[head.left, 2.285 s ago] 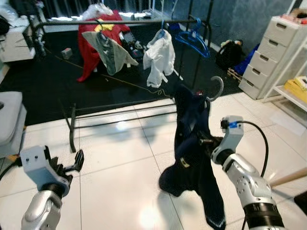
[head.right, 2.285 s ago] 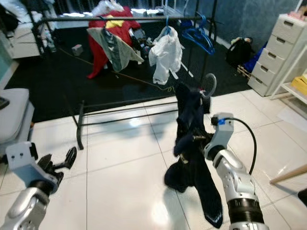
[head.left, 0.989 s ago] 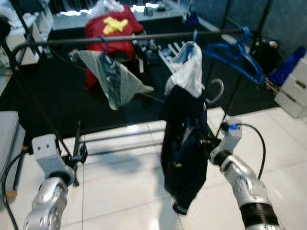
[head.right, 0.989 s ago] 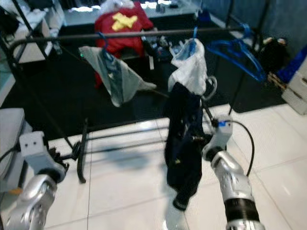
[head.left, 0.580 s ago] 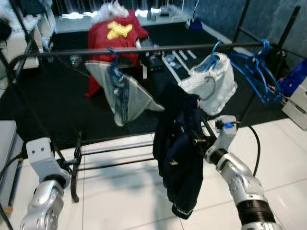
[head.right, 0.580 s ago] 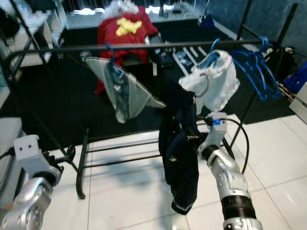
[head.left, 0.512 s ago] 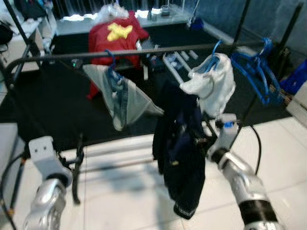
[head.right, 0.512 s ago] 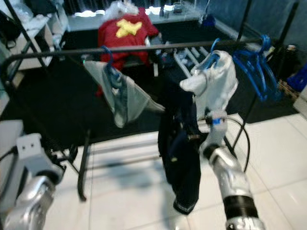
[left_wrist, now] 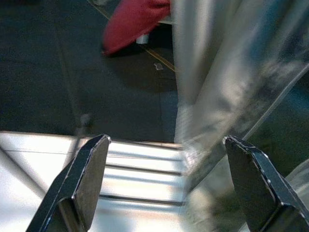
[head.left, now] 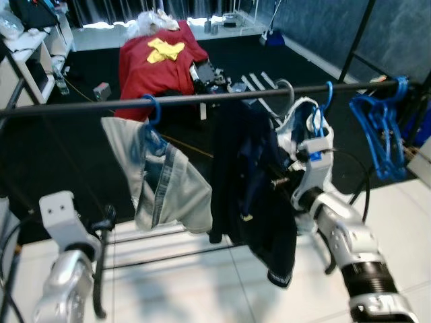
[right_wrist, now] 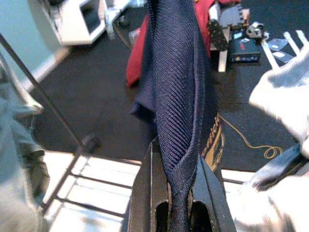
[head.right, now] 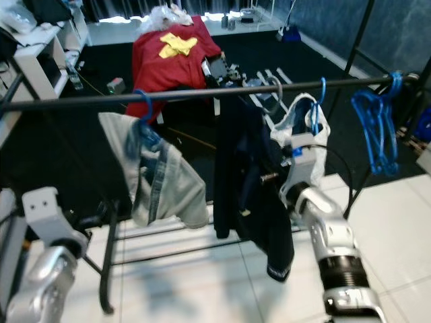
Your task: Hang hanger
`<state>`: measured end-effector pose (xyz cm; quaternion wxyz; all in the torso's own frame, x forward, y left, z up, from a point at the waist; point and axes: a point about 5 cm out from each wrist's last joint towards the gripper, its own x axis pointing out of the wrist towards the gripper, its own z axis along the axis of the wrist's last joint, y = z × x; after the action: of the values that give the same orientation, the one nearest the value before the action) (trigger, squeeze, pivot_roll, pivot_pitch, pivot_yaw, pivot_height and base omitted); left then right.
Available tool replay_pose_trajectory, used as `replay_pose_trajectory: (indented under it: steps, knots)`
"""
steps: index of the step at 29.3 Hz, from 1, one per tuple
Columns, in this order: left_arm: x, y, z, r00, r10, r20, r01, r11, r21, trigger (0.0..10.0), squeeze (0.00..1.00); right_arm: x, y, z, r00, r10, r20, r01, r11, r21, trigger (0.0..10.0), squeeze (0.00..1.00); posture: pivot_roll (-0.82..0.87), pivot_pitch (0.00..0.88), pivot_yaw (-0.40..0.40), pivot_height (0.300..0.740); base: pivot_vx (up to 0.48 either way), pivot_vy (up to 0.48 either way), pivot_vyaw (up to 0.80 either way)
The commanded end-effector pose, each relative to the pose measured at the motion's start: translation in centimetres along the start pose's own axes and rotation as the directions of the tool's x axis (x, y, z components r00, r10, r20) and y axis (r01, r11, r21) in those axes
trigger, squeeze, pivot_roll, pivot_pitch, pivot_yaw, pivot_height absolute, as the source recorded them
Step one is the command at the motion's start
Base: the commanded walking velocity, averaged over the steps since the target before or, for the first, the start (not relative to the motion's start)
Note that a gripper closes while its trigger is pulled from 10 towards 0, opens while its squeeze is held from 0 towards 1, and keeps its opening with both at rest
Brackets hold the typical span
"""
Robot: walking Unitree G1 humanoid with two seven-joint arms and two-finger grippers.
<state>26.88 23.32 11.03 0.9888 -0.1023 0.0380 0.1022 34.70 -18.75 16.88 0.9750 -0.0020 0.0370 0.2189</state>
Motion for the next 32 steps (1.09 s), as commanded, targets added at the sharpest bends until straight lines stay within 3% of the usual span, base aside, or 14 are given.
replay_pose_trajectory:
  steps: [1, 5, 6, 7, 8, 9, 10, 13, 19, 20, 22, 23, 32]
  knots:
    - [-0.4, 0.7, -0.5, 0.999, 0.025, -0.022, -0.025, 1.000, 0.000, 10.0, 0.00, 0.5, 1.2, 1.4, 0.998, 0.057, 0.042, -0.055, 0.998, -0.038, 10.0, 0.00, -0.11, 0.084, -0.011, 0.740, 0.296, 0.000, 0.00]
    - [-0.4, 0.5, -0.5, 1.000, 0.018, -0.020, -0.018, 1.000, -0.011, 10.0, 0.00, 0.7, 1.4, 1.6, 0.998, 0.060, 0.026, -0.059, 0.996, -0.066, 10.0, 0.00, -0.11, 0.084, -0.012, 0.740, 0.148, 0.000, 0.00]
    - [-0.5, 0.5, -0.5, 1.000, 0.017, -0.018, -0.018, 1.000, -0.016, 10.0, 0.00, 0.9, 1.3, 1.0, 0.998, 0.052, -0.041, -0.055, 0.994, -0.091, 10.0, 0.00, -0.11, 0.084, -0.013, 0.740, 0.000, 0.000, 0.00]
    - [-0.5, 0.5, -0.5, 1.000, 0.017, -0.018, -0.018, 1.000, -0.016, 10.0, 0.00, 0.9, 1.3, 1.0, 0.998, 0.052, -0.041, -0.055, 0.994, -0.091, 10.0, 0.00, -0.11, 0.084, -0.013, 0.740, 0.000, 0.000, 0.00]
    - [-0.5, 0.4, -0.5, 1.000, 0.019, -0.017, -0.020, 1.000, -0.018, 10.0, 0.00, 0.9, 1.4, -0.2, 0.989, 0.052, -0.141, -0.066, 0.993, -0.101, 10.0, 0.00, -0.11, 0.084, -0.013, 0.740, 0.000, 0.000, 0.00]
    - [-0.5, 0.4, -0.5, 1.000, 0.019, -0.017, -0.020, 1.000, -0.018, 10.0, 0.00, 0.9, 1.4, -0.2, 0.989, 0.052, -0.141, -0.066, 0.993, -0.101, 10.0, 0.00, -0.11, 0.084, -0.013, 0.740, 0.000, 0.000, 0.00]
    - [-0.5, 0.4, -0.4, 1.000, 0.022, -0.014, -0.023, 1.000, -0.017, 10.0, 0.00, 0.7, 1.5, -1.3, 0.973, 0.054, -0.224, -0.079, 0.991, -0.106, 10.0, 0.00, -0.11, 0.084, -0.013, 0.740, 0.000, 0.000, 0.00]
    - [-0.5, 0.5, -0.4, 1.000, 0.027, -0.013, -0.027, 0.999, -0.016, 10.0, 0.00, 0.5, 1.7, -2.7, 0.950, 0.050, -0.307, -0.087, 0.990, -0.109, 10.0, 0.00, -0.11, 0.088, -0.011, 0.740, 0.000, 0.000, 0.00]
    - [-0.5, 0.5, -0.3, 1.000, 0.021, -0.007, -0.021, 0.999, -0.027, 10.0, 0.00, 0.4, 1.7, -3.4, 0.940, 0.022, -0.340, -0.058, 0.994, -0.095, 10.0, 0.00, -0.11, 0.089, -0.012, 0.740, 0.000, 0.000, 0.00]
    - [-0.5, 0.4, -0.3, 1.000, 0.011, -0.004, -0.011, 0.999, -0.038, 10.0, 0.00, 0.3, 1.8, -3.8, 0.939, 0.024, -0.343, -0.050, 0.997, -0.065, 10.0, 0.33, -0.11, 0.090, -0.012, 0.740, 0.000, 0.000, 0.00]
    - [-0.5, 0.4, -0.3, 1.000, 0.011, -0.004, -0.011, 0.999, -0.038, 10.0, 0.00, 0.3, 1.8, -3.8, 0.939, 0.024, -0.343, -0.050, 0.997, -0.065, 10.0, 0.33, -0.11, 0.090, -0.012, 0.740, 0.000, 0.000, 0.00]
    - [-0.5, 0.3, -0.3, 1.000, 0.002, -0.003, -0.002, 0.999, -0.050, 10.0, 0.00, 0.2, 2.0, -3.9, 0.944, 0.032, -0.330, -0.044, 0.999, -0.030, 10.0, 1.00, -0.11, 0.091, -0.013, 0.740, 0.000, 0.000, 0.00]
    - [-0.9, 0.3, -0.4, 0.998, -0.055, -0.014, 0.053, 0.992, -0.112, 10.0, 0.00, -0.6, 2.8, -5.1, 0.953, 0.054, -0.297, -0.048, 0.998, 0.028, 10.0, 1.00, -0.12, 0.095, -0.013, 0.740, 0.000, 0.000, 0.00]
